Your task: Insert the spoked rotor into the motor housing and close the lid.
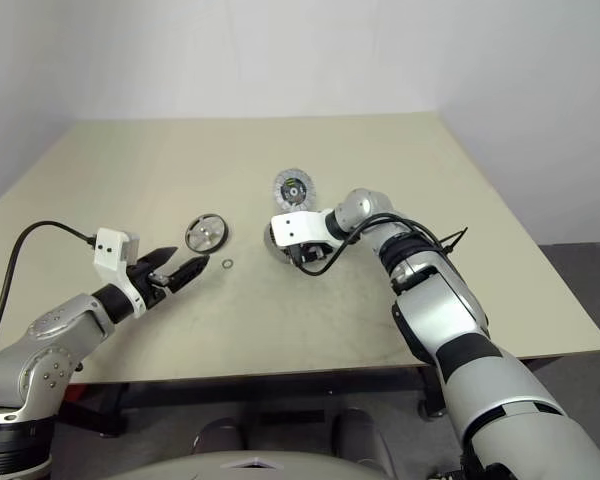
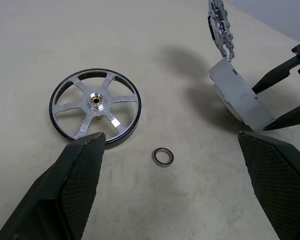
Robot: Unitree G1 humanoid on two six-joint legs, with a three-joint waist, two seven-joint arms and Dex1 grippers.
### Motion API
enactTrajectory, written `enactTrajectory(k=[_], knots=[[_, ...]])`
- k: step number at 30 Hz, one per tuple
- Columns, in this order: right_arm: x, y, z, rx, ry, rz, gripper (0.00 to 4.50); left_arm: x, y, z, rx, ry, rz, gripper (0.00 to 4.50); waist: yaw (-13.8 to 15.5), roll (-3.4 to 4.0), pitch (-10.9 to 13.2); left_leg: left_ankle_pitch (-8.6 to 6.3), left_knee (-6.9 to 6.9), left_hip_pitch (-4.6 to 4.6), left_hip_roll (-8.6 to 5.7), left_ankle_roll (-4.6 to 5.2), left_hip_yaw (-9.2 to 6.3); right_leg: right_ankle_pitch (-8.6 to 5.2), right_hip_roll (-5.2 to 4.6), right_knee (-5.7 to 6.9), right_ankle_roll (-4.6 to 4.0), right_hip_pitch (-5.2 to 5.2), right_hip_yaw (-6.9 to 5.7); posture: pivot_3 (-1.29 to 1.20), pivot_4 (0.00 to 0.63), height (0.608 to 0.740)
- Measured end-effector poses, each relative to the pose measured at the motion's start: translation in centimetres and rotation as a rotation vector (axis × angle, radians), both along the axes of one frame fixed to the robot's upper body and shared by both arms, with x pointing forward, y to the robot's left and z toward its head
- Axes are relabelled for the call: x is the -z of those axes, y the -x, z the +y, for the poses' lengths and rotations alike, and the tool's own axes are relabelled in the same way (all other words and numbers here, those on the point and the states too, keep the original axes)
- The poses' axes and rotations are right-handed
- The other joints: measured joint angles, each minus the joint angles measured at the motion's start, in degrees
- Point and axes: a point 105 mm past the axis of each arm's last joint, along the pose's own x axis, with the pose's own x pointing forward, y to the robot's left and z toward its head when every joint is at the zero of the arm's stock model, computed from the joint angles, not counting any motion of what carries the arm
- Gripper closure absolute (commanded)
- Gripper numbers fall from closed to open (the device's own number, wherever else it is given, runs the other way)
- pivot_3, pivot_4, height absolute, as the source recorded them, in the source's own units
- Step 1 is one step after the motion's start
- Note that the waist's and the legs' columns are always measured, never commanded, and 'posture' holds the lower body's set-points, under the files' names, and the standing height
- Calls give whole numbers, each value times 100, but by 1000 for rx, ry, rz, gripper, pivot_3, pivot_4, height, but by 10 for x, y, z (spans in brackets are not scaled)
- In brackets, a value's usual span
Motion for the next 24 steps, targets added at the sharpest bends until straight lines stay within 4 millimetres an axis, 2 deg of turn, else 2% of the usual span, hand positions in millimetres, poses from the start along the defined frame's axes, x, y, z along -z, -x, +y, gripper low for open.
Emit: enactTrajectory(k=[17, 18, 23, 24], knots=[[0, -1, 1, 0, -6, -13, 2514, 0, 0, 0, 0, 0, 0, 0, -3, 1, 1, 0, 0, 0, 0, 0, 0, 1, 0, 0, -1, -4, 0, 0, 0, 740], [0, 0, 1, -3, -3, -11, 1880, 0, 0, 0, 0, 0, 0, 0, -3, 1, 1, 0, 0, 0, 0, 0, 0, 1, 0, 0, -1, -4, -1, 0, 0, 740], [-1, -1, 4, -12, -7, -25, 376, 0, 0, 0, -1, 1, 0, 0, 21, 6, 4, 0, -1, -15, 0, 0, 0, 2, 0, -9, -3, -29, -3, 0, 0, 740], [-3, -2, 4, -10, -10, -35, 376, 0, 0, 0, -1, 1, 0, 0, 18, 6, 4, 0, -2, -16, 0, 0, 0, 1, 0, -13, -3, -29, -3, 0, 0, 740]])
